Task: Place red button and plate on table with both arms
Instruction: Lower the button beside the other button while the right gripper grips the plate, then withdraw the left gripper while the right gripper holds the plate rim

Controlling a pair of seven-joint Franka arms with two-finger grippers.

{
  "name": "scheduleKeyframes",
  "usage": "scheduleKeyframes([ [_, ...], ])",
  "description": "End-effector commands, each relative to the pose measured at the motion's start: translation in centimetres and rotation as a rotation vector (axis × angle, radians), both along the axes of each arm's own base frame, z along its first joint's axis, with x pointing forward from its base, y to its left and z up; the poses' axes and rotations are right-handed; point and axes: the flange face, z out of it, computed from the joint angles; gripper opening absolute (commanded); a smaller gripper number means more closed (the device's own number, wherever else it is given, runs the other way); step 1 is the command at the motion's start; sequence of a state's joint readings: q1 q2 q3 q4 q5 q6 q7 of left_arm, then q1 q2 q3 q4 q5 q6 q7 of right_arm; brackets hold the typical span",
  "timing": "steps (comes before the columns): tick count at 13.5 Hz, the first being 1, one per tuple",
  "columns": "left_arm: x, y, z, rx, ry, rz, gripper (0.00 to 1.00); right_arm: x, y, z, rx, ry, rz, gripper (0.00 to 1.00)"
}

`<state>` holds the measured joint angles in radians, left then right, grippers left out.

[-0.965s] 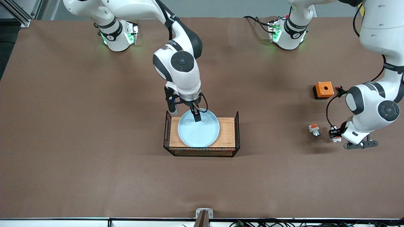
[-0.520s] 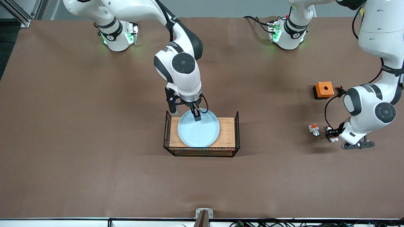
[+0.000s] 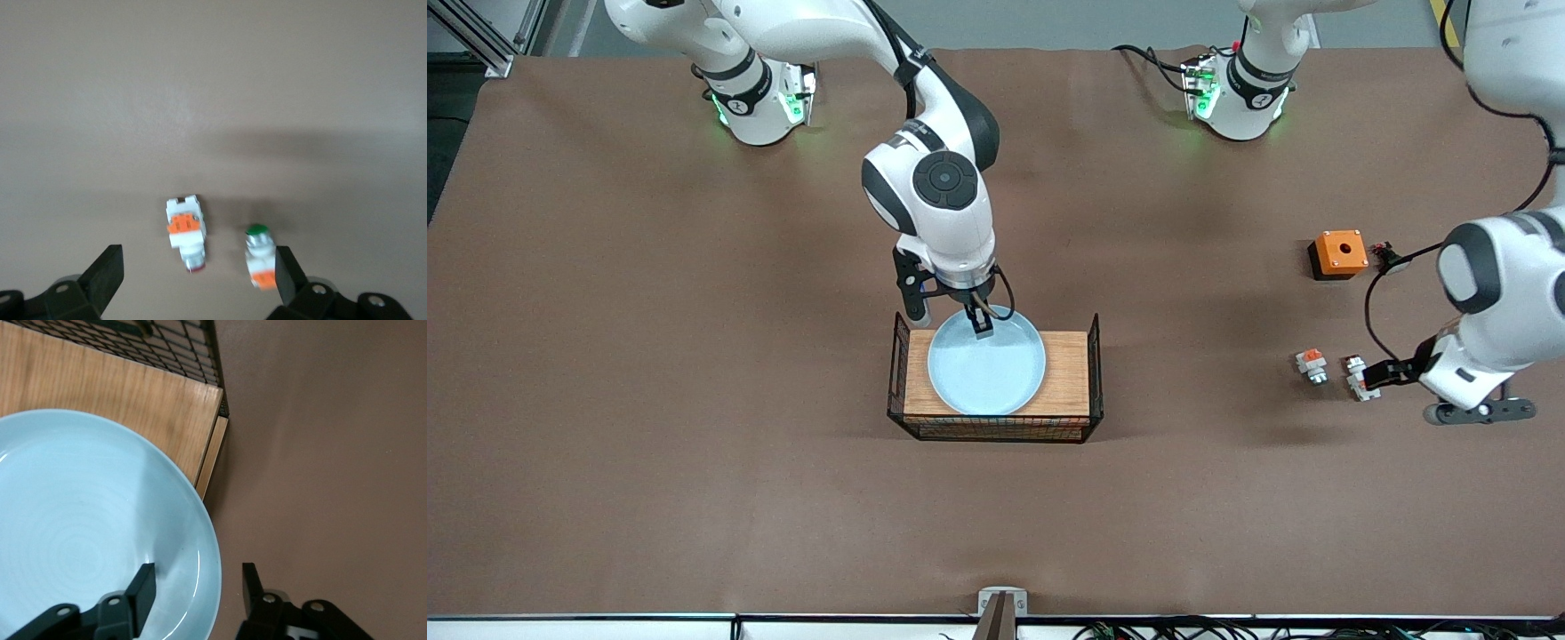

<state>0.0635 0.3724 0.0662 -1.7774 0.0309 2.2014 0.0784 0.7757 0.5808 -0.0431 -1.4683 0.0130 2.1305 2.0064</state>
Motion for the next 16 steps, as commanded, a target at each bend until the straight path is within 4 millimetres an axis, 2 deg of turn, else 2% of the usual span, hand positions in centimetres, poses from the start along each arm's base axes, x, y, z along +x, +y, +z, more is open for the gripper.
scheduleKeyframes([
  [1, 0.1, -0.8, 7.3, 0.008, 0.008, -0.007, 1.0, 0.0, 0.9, 0.2, -0.009, -0.021, 0.057, 0.45],
  [5, 0.7, -1.3, 16.2, 0.011, 0.02, -0.005, 1.0, 0.0, 0.9, 0.1, -0.028, -0.035, 0.081, 0.28],
  [7, 0.3, -2.1, 18.4, -0.003, 0.038, -0.005, 1.0, -0.4, 1.3, 0.2, -0.037, -0.045, 0.116, 0.17],
  [8, -0.5, -3.1, 19.8, -0.013, 0.048, 0.02, 1.0, -0.6, 1.5, 0.1, -0.043, -0.05, 0.128, 0.12],
  [9, -1.5, -4.1, 22.2, -0.017, 0.022, 0.079, 1.0, -0.7, 1.6, 0.2, -0.04, -0.053, 0.128, 0.09],
  [11, -3.3, -6.2, 24.4, -0.026, 0.041, 0.135, 1.0, -0.7, 1.6, 0.1, -0.04, -0.053, 0.128, 0.04],
  [13, -5.6, -7.1, 26.7, -0.025, 0.039, 0.127, 1.0, -0.6, 1.5, 0.2, -0.04, -0.053, 0.128, 0.03],
  [15, -8.2, -7.9, 27.9, -0.023, 0.047, 0.109, 1.0, -0.2, 1.3, 0.7, -0.036, -0.06, 0.125, 0.02],
  [16, -9.5, -8.2, 27.7, -0.019, 0.059, 0.107, 1.0, 0.2, 1.1, 1.3, -0.033, -0.062, 0.123, 0.02],
])
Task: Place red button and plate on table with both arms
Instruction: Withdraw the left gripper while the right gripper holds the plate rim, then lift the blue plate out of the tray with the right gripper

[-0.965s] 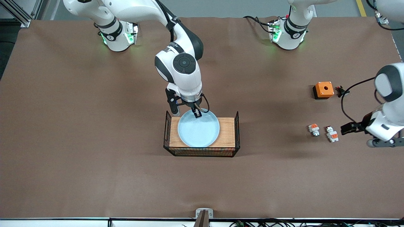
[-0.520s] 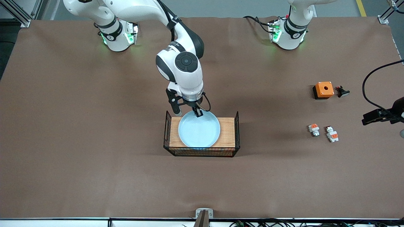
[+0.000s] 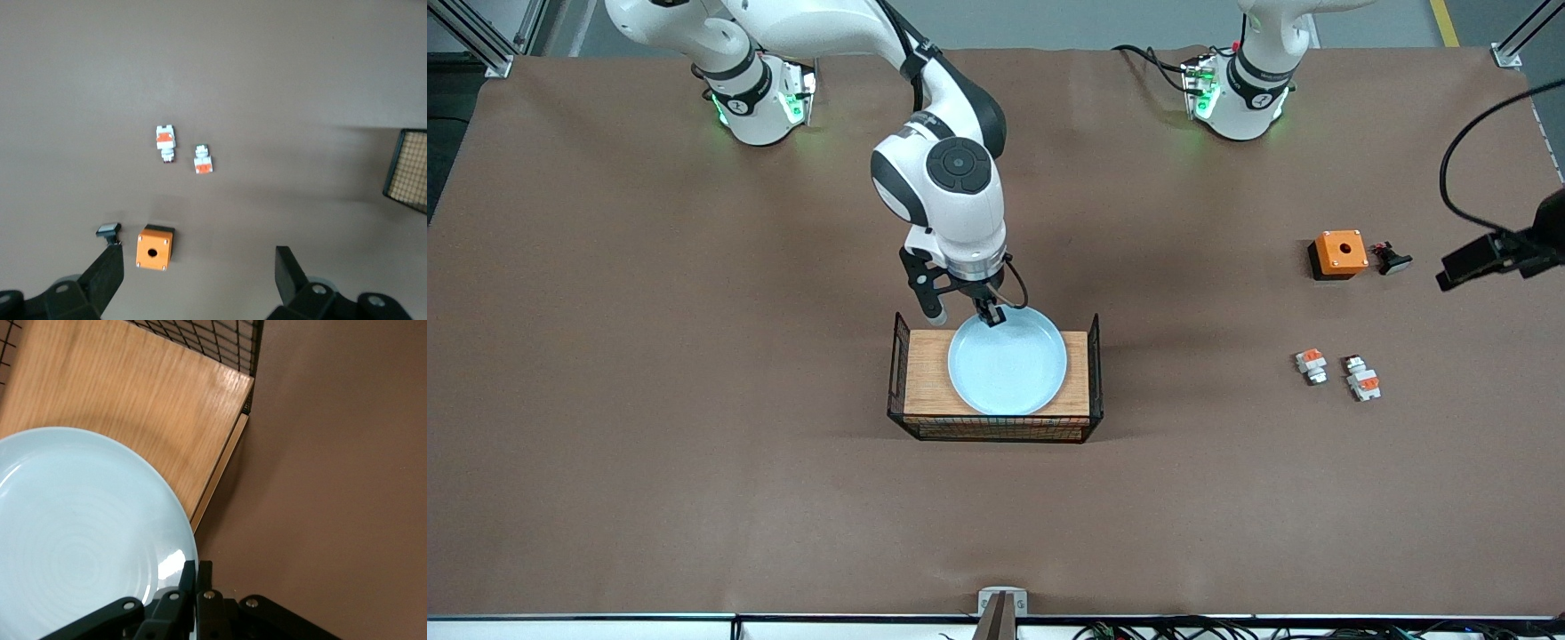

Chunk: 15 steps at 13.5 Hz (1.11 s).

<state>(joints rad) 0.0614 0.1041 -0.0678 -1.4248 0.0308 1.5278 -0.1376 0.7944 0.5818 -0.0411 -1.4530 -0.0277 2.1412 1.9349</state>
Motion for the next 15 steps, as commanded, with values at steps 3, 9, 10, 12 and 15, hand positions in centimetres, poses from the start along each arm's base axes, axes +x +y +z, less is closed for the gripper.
scheduleKeyframes([
  [3, -6.1, -1.4, 0.3, 0.025, -0.003, 0.003, 1.0, 1.3, -0.5, 3.2, -0.031, -0.015, 0.04, 0.02],
  [9, -5.1, -3.6, -0.8, 0.033, -0.004, -0.009, 1.0, 1.4, -2.7, 8.8, -0.062, 0.032, 0.092, 0.02],
  [10, -4.9, -3.6, -0.8, 0.034, -0.004, -0.009, 1.0, 0.8, -3.0, 10.2, -0.067, 0.042, 0.1, 0.02],
  [12, -4.9, -3.6, -0.7, 0.031, -0.007, -0.008, 1.0, -0.7, -4.6, 13.7, -0.099, 0.087, 0.158, 0.02],
  [15, -4.9, -3.5, -0.7, 0.026, -0.006, -0.009, 1.0, -1.4, -10.2, 20.0, -0.109, 0.146, 0.228, 0.02],
])
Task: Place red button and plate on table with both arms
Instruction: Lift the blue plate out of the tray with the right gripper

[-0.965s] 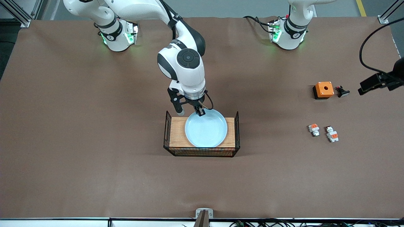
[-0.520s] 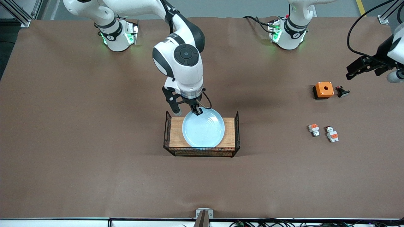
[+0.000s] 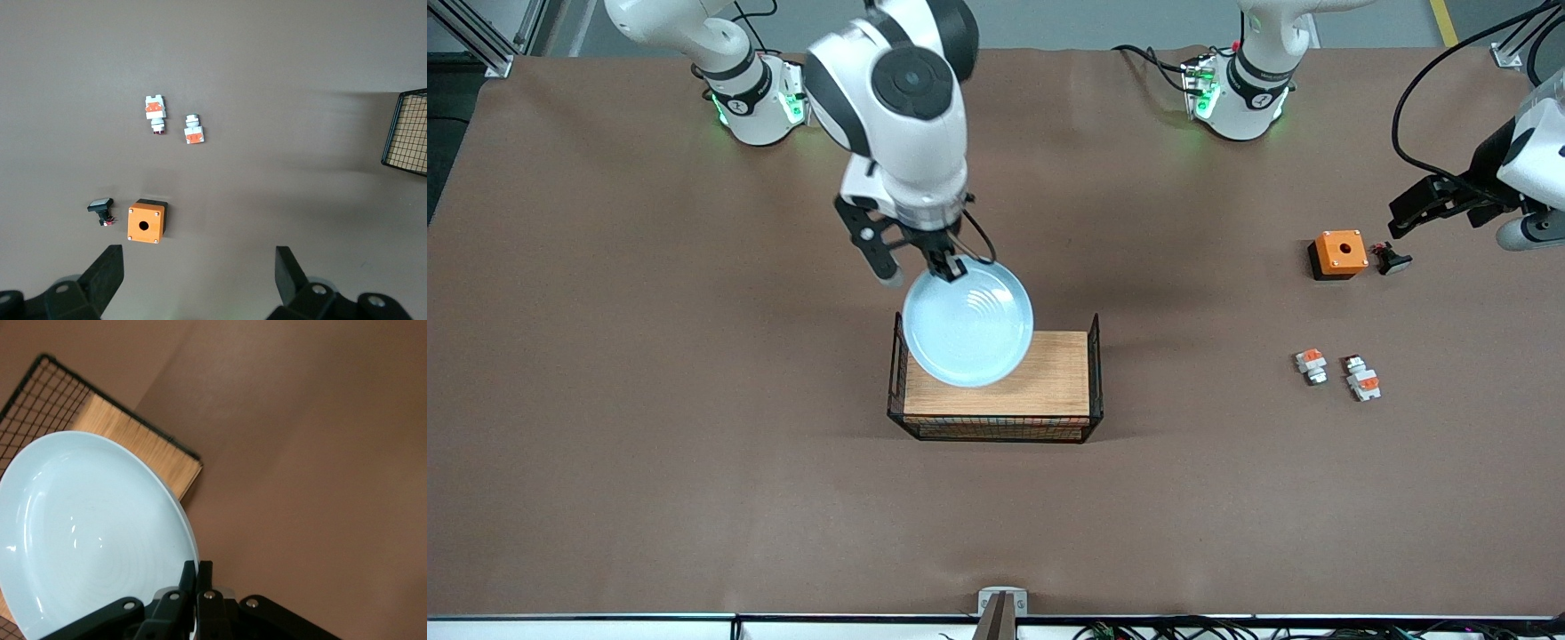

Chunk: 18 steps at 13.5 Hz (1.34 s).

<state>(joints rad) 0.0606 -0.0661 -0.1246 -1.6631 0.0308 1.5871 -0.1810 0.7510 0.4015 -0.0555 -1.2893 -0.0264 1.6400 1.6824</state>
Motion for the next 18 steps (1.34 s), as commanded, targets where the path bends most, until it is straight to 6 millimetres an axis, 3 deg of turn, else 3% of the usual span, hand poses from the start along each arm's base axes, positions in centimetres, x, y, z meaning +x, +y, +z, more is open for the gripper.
scheduleKeyframes([
  [1, 0.0, -0.1, 0.6, 0.01, -0.016, 0.005, 1.0, -0.1, -6.7, 5.9, 0.023, 0.064, 0.091, 0.02],
  [3, 0.0, -0.2, 0.9, 0.008, -0.022, 0.004, 1.0, 1.2, -13.0, 8.3, 0.049, 0.122, 0.163, 0.02],
  [5, 0.0, -0.3, 1.0, 0.008, -0.023, 0.002, 1.0, 2.4, -18.7, 9.2, 0.053, 0.177, 0.249, 0.01],
  [9, 0.0, -0.3, 1.1, 0.007, -0.025, 0.002, 1.0, 6.6, -30.6, 8.1, 0.11, 0.206, 0.465, 0.01],
  [10, 0.0, -0.4, 1.1, 0.007, -0.025, 0.001, 1.0, 7.4, -32.8, 7.5, 0.117, 0.199, 0.504, 0.01],
  [15, -0.1, -0.3, 1.1, 0.007, -0.021, 0.001, 1.0, 9.8, -42.2, -1.1, 0.158, 0.183, 0.72, 0.01],
  [18, -0.2, -0.5, 1.6, 0.007, -0.031, -0.002, 1.0, 9.8, -45.8, -6.0, 0.166, 0.166, 0.805, 0.01],
])
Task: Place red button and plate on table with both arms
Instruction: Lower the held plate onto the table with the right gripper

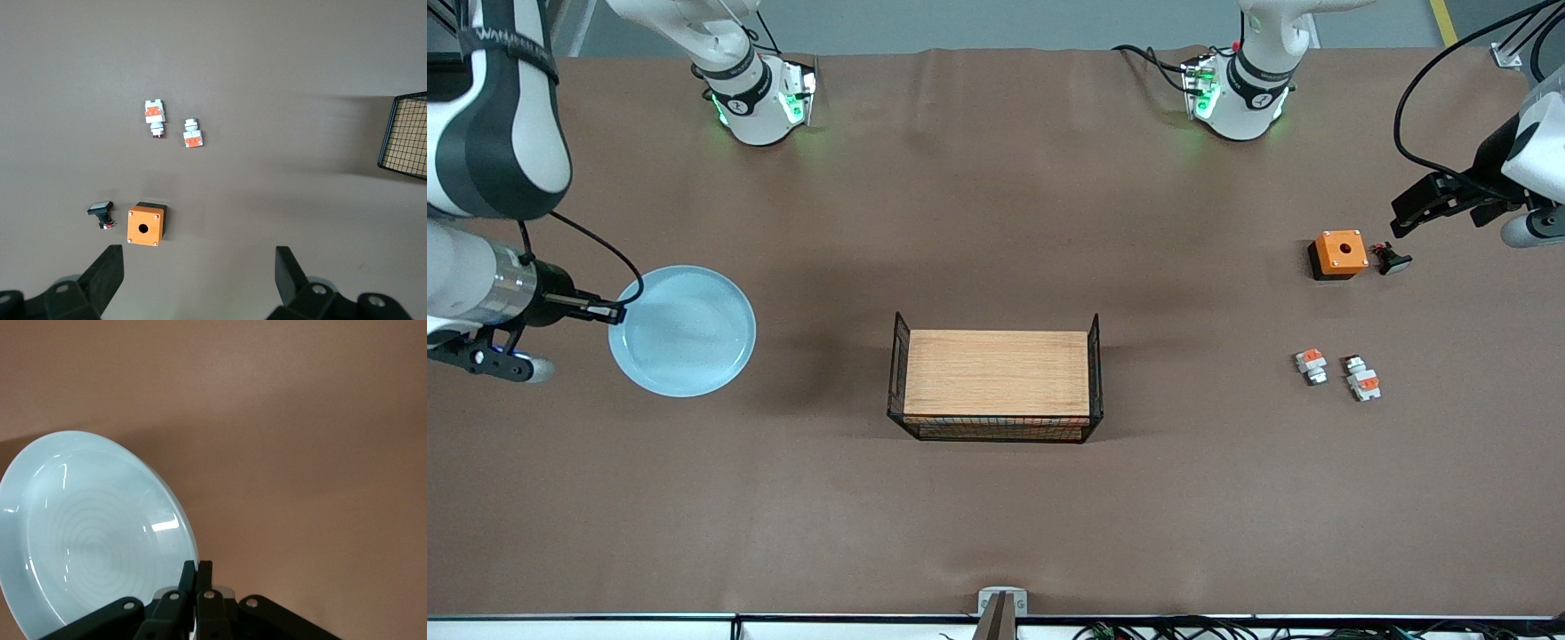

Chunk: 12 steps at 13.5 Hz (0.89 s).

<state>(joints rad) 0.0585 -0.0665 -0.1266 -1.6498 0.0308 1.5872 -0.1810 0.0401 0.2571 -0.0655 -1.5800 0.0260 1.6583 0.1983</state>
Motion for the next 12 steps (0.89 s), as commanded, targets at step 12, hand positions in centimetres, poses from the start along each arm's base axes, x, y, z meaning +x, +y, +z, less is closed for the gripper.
scheduleKeyframes([
  [12, -0.1, -0.1, 0.8, 0.007, -0.011, 0.001, 1.0, 0.8, -11.3, -19.0, 0.097, 0.056, 0.299, 0.02],
])
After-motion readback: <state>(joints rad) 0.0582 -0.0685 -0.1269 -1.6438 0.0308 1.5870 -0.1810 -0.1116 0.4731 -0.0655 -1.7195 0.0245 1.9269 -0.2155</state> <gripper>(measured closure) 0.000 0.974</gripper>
